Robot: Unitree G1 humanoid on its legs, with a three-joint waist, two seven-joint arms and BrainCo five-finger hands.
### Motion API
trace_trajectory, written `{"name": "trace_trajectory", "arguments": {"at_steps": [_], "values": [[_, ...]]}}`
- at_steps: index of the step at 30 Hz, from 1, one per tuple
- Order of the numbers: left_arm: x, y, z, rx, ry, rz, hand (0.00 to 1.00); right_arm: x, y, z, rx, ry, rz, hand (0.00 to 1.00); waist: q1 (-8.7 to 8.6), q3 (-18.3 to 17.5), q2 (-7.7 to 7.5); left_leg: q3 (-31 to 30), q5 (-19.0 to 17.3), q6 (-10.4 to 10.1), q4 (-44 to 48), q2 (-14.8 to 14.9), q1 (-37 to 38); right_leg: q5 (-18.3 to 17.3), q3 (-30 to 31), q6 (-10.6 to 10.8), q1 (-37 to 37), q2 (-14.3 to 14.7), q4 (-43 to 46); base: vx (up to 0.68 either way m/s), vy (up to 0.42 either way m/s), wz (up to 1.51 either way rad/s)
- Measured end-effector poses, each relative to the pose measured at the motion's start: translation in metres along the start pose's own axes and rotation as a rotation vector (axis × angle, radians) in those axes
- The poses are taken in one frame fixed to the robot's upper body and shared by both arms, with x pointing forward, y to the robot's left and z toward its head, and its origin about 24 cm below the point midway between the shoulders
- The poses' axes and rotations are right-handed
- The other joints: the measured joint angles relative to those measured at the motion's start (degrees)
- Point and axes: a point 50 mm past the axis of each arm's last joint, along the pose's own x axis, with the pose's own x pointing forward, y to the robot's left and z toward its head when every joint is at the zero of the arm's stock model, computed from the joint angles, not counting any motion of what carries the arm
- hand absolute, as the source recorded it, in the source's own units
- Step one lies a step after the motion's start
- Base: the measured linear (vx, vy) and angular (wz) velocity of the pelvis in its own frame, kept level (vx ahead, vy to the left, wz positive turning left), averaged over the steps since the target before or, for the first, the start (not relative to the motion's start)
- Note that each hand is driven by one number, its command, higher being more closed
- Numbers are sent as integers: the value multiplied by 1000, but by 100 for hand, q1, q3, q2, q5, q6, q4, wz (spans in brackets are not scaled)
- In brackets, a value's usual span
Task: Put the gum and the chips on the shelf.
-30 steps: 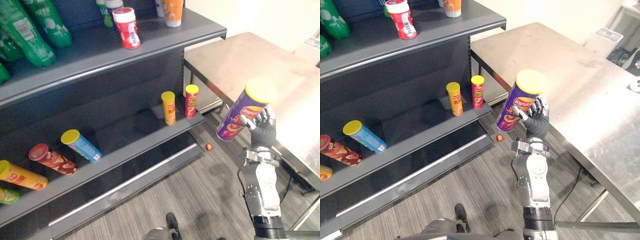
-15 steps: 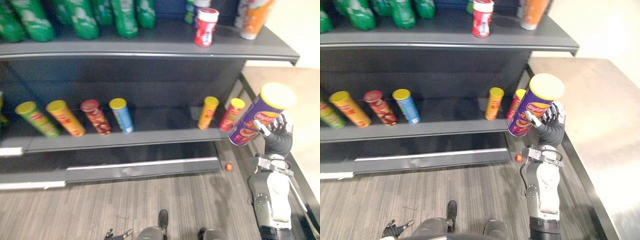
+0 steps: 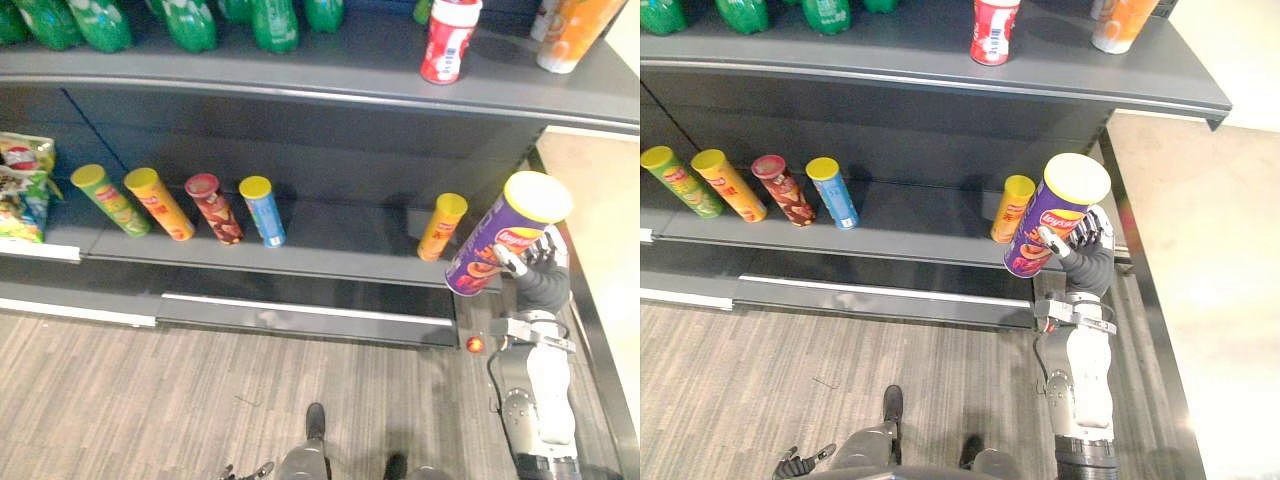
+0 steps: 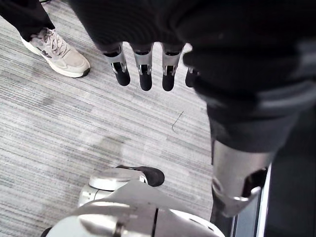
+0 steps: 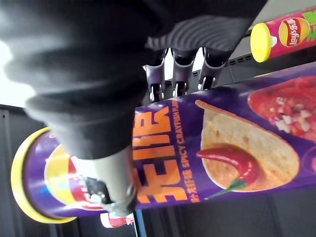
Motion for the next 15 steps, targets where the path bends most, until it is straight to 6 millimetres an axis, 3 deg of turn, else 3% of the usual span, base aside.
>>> {"name": "trace_trajectory", "arguments": {"at_steps": [4, 8, 11, 15], "values": [[0, -2, 2, 7, -9, -12, 0, -1, 1, -3, -9, 11, 3, 100, -23, -21, 50, -40, -36, 23, -55, -244, -36, -140, -23, 136, -43, -232, 109, 78, 100, 22], [1, -5, 6, 29, -27, -24, 0, -2, 9, -6, 1, 24, 33, 100, -23, -11, 50, -188, 499, 137, -808, -439, -61, -103, -175, 185, -339, -313, 139, 34, 73, 23], [1, -6, 8, 65, -38, -38, 0, -1, 12, -9, -13, 36, 41, 100, 10, 24, 52, -279, 517, 141, -808, -482, -71, -101, -212, 187, -357, -360, 258, 22, 34, 20], [2, -12, 17, 101, -70, -62, 0, 18, 37, -7, -7, -10, 105, 100, 17, 261, 150, -370, 532, 121, -808, -544, -253, -204, -206, 204, -654, -473, 602, -50, 48, 6]]}}
